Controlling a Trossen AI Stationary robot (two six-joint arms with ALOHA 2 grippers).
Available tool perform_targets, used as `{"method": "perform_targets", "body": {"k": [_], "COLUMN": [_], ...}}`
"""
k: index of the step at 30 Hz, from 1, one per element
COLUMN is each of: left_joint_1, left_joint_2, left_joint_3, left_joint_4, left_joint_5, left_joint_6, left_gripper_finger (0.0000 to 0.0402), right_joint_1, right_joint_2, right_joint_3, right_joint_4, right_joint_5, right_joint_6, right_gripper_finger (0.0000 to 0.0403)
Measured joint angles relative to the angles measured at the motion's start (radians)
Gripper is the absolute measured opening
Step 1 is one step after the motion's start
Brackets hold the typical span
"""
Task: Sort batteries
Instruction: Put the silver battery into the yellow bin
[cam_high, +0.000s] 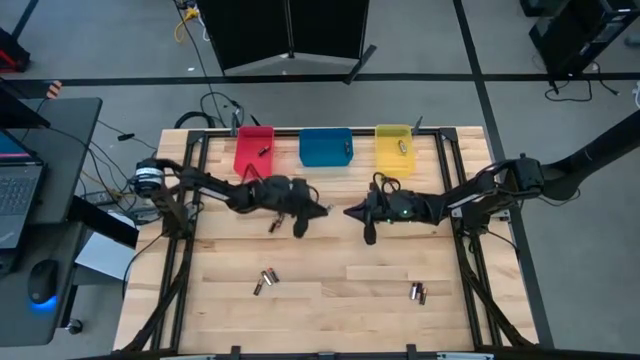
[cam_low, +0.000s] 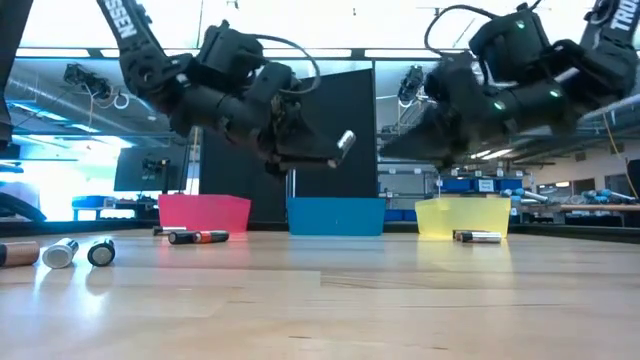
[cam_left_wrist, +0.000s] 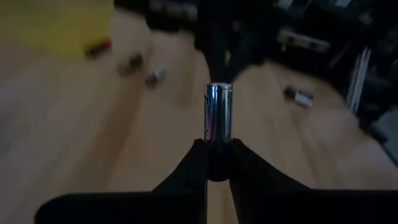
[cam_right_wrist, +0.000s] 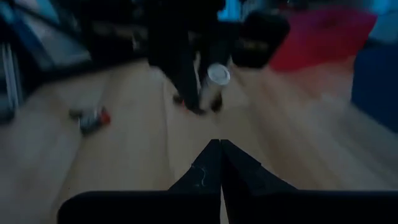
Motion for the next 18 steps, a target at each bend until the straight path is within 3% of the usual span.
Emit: {"method": "perform_targets", "body": {"k": [8,18], "left_joint_1": [0.179,0.233], "left_joint_2": [0.000,0.000], "left_joint_3": [-0.008,-0.008], "left_joint_4": [0.190,0.334], "left_joint_5": [0.161,0.270], "left_joint_6": [0.008,0.006], "left_gripper_finger": [0.0044,0.0044], "right_joint_1": [-0.085,-0.154], "right_joint_2": [0.000,0.000], "right_joint_3": [0.147,0.212], "right_joint_4": [0.004,-0.003], "right_joint_5": [0.000,-0.040], "right_joint_6": [0.032,0.085], "right_gripper_finger": [0.0028,0.0103]}}
